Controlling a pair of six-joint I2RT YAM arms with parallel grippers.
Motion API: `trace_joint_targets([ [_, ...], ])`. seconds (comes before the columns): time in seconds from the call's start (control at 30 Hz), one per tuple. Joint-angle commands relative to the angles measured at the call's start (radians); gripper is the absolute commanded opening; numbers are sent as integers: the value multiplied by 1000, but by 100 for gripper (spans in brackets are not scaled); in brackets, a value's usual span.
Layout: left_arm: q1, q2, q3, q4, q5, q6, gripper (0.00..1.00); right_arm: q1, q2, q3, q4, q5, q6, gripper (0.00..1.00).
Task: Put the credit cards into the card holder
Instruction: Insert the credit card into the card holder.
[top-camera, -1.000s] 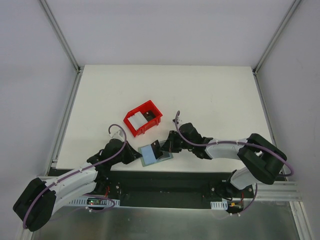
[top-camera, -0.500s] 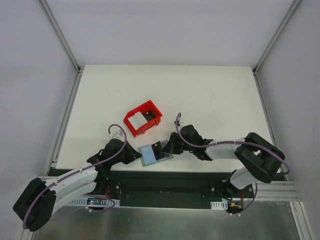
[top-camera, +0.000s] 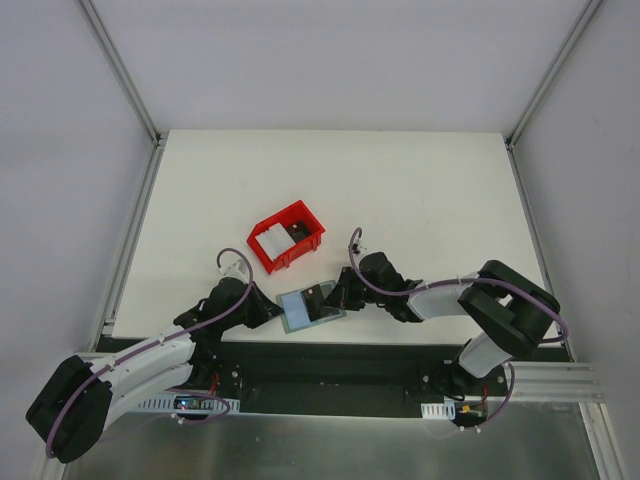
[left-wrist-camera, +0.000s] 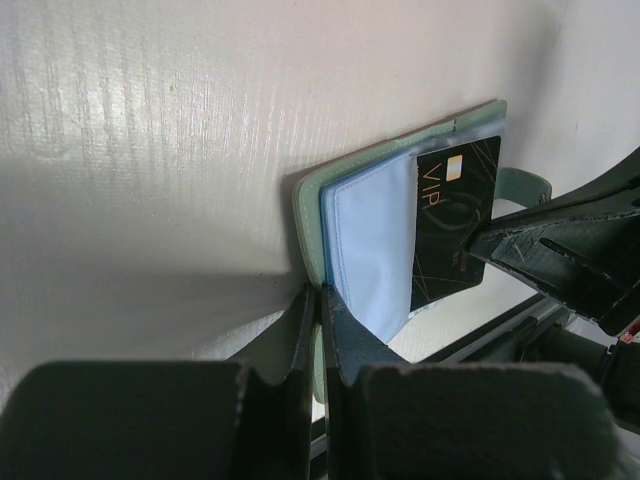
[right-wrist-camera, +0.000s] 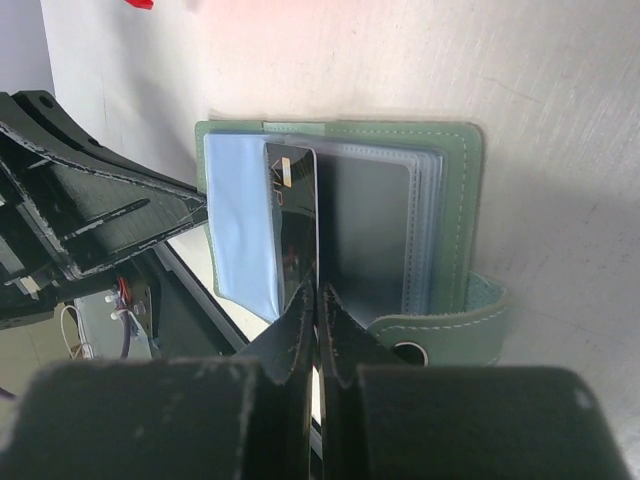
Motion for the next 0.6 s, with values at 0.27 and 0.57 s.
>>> trace_joint_targets([
  [0.27,9,0,-7,-15,-5,5,0,-20,38,16,11,26,-29,0],
  [0.57,9,2,-2,-17,-10,5,0,-27,64,41,-12,29,-40,0],
])
